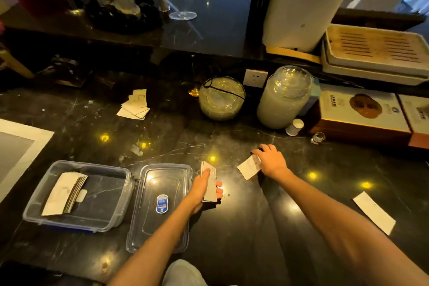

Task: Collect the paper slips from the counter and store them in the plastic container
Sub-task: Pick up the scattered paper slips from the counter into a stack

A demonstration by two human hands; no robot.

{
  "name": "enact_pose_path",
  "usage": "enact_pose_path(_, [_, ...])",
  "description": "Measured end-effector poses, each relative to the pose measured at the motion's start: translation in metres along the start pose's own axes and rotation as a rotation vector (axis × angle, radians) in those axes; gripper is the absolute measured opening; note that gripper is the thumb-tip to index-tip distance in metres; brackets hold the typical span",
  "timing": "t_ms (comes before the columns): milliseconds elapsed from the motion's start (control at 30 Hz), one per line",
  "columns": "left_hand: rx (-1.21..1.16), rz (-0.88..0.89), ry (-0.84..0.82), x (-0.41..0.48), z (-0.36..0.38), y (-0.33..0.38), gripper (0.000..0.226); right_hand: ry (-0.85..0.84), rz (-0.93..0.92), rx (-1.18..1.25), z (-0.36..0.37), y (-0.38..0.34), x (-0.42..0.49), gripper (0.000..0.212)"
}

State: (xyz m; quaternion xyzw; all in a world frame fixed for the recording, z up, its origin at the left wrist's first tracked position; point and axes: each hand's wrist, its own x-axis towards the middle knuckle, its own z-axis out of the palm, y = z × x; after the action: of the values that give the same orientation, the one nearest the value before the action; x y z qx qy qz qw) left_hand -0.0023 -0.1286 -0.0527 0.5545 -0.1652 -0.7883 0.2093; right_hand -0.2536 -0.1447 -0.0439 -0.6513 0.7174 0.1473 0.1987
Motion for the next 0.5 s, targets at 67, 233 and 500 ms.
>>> enact_pose_path(67, [-0.03,-0.011,-0.016,0.006,-0.003,0.004,0.032,0.026,-0.032,-0.057,0.004,0.0,0.006,0.061])
enact_pose_path(233, [-0.023,-0.01,-0.017,0.012,0.0,0.005,0.005,0.125,0.038,-0.116,0.011,0.001,-0.001,0.054])
enact_pose_path(500, [0.277,0.095,0.013,-0.003,0.021,-0.018,0.017,-0.006,0.494,0.815,0.042,-0.009,-0.069,0.025])
